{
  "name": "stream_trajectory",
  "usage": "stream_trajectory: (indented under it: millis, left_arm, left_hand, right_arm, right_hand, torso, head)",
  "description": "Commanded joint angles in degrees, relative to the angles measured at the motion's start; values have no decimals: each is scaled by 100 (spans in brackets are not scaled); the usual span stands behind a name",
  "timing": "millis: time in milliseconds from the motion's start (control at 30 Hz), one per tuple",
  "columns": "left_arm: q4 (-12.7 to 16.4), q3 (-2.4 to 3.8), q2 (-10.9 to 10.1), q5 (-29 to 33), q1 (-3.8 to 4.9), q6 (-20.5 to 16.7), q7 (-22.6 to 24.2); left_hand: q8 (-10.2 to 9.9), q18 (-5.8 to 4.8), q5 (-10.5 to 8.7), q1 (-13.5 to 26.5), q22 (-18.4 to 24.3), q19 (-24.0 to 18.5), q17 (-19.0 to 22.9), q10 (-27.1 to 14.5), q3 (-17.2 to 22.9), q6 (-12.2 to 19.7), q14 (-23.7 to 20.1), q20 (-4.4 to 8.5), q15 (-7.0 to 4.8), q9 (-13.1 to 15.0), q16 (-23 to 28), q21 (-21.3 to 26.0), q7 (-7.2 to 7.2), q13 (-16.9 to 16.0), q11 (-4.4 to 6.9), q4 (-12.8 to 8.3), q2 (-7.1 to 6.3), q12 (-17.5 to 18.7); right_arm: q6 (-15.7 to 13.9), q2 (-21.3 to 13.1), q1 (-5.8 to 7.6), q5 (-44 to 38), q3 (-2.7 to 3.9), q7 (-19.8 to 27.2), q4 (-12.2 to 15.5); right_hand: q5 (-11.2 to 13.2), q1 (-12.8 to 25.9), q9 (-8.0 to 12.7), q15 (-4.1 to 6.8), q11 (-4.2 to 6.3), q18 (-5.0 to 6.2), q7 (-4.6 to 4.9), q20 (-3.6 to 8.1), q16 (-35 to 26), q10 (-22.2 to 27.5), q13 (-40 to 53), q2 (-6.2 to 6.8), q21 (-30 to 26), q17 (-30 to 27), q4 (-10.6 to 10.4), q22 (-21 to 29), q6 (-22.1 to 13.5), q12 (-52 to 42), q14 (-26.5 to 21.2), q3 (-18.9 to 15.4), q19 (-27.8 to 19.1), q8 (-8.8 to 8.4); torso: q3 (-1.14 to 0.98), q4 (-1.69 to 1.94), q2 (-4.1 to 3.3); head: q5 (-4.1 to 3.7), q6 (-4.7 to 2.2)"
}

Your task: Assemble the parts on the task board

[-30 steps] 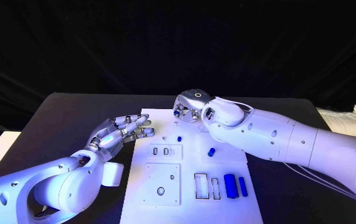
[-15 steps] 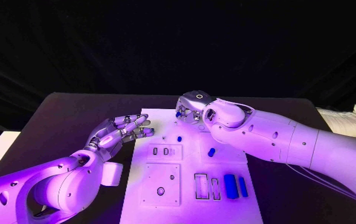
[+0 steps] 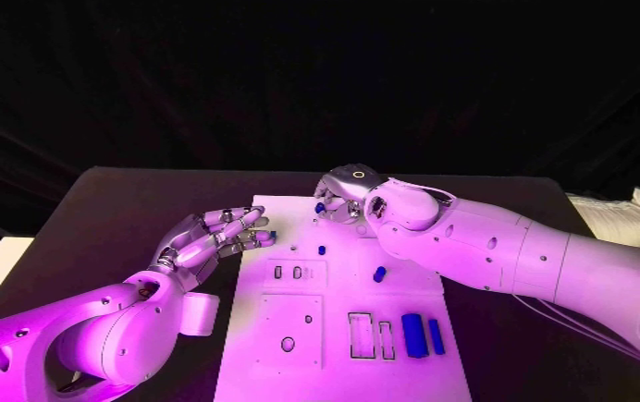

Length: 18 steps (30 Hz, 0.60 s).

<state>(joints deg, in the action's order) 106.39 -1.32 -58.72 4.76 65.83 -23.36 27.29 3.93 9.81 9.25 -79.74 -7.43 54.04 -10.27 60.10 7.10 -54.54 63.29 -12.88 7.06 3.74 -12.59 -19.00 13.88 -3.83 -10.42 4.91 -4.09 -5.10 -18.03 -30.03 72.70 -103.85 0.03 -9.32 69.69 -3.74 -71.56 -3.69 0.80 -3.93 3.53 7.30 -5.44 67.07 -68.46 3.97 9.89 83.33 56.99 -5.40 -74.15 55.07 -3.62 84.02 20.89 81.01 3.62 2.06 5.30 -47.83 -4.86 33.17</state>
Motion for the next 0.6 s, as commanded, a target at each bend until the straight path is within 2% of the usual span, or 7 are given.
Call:
stream_trajectory:
  millis: [33,200,300,467,500,533,600]
  left_arm:
    - [3,4,8,5,6,83,21]
    - [-3,4,8,6,6,86,18]
    - [-5,4,1,6,6,89,16]
    - [-1,4,-25,26,6,93,14]
    - [-2,4,-30,30,6,94,14]
    - [-2,4,-31,30,6,94,13]
    - [-4,4,-41,36,6,97,13]
  left_hand:
    - [-11,41,-25,8,6,-33,-7,-37,-12,37,-29,-9,-2,1,32,23,-4,3,16,-32,63,18]
    - [-11,42,-24,0,7,-37,-9,-43,-7,42,-33,-11,-1,1,35,24,-3,3,14,-41,73,17]
    - [-11,42,-24,0,7,-37,-9,-43,-7,42,-33,-11,-1,1,35,24,-3,3,14,-41,73,17]
    - [-11,42,-24,-5,8,-39,-10,-46,-6,45,-36,-12,0,1,36,25,-2,3,14,-45,77,16]
    - [-11,42,-24,-5,8,-39,-10,-46,-6,45,-36,-12,0,1,36,25,-2,3,14,-45,77,16]
    - [-11,42,-23,-6,8,-39,-11,-46,-5,45,-36,-12,0,1,36,25,-2,3,14,-46,78,16]
    - [-10,42,-23,-9,8,-40,-11,-48,-4,46,-37,-12,0,1,37,25,-2,3,14,-49,81,16]
  right_arm:
    - [16,-8,0,-39,0,-107,6]
    - [-180,-143,-2,0,1,-81,150]
    - [-396,-377,-5,115,20,-35,393]
    - [-658,-1022,-1,581,139,-11,1010]
    - [-656,-1177,3,718,164,-34,1150]
    - [-651,-1208,4,746,169,-41,1178]
    - [-545,-1549,14,1088,215,-128,1474]
  right_hand:
    - [5,-33,-2,-20,-11,0,4,-15,-100,57,21,34,-24,-127,-52,14,-113,-6,55,-133,-42,-10]
    - [-36,-126,-30,-7,7,-8,40,-6,-82,-42,63,-37,-7,-102,-116,-25,14,-47,69,-226,-16,36]
    - [-111,-211,-47,10,19,-33,45,9,16,-253,124,-82,48,14,-156,-140,165,-114,109,-221,57,69]
    - [-200,-370,-72,67,101,-75,45,52,225,-898,331,-90,146,268,-172,-343,428,-382,169,-153,179,135]
    - [-205,-392,-73,85,124,-80,40,67,254,-1052,396,-67,159,302,-165,-369,457,-466,176,-157,195,139]
    - [-207,-397,-73,90,130,-81,37,70,261,-1088,412,-60,162,311,-164,-375,462,-487,177,-159,198,139]
    - [-239,-387,-65,146,200,-100,-13,120,361,-1432,636,29,204,436,-178,-464,484,-749,200,-234,250,135]
  torso:
    - [1,1,-2]
    - [-4,-6,-3]
    - [-9,-16,1]
    - [-11,-51,8]
    - [-11,-60,13]
    - [-11,-60,13]
    - [-16,-83,21]
  head:
    - [-2,7]
    - [-8,8]
    - [-5,-3]
    - [-21,-41]
    - [-20,-43]
    - [-20,-43]
    - [-40,-67]
